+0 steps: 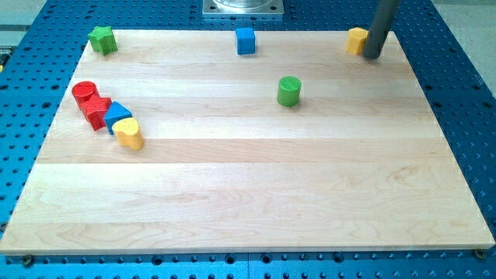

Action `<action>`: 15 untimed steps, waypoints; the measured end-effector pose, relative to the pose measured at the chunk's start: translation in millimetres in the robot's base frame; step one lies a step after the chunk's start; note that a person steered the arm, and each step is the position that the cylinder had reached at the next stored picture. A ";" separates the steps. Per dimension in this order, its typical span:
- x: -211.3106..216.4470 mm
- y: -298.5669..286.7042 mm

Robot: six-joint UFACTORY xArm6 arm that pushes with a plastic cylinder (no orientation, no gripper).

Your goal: Move the red blocks along with the triangle to the center

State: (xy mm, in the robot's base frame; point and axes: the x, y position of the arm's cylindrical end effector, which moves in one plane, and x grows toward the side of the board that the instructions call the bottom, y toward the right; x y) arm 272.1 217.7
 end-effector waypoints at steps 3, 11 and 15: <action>55.0 -275.0; 157.6 -504.1; 157.6 -363.0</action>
State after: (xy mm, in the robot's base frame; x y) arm 429.7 -145.3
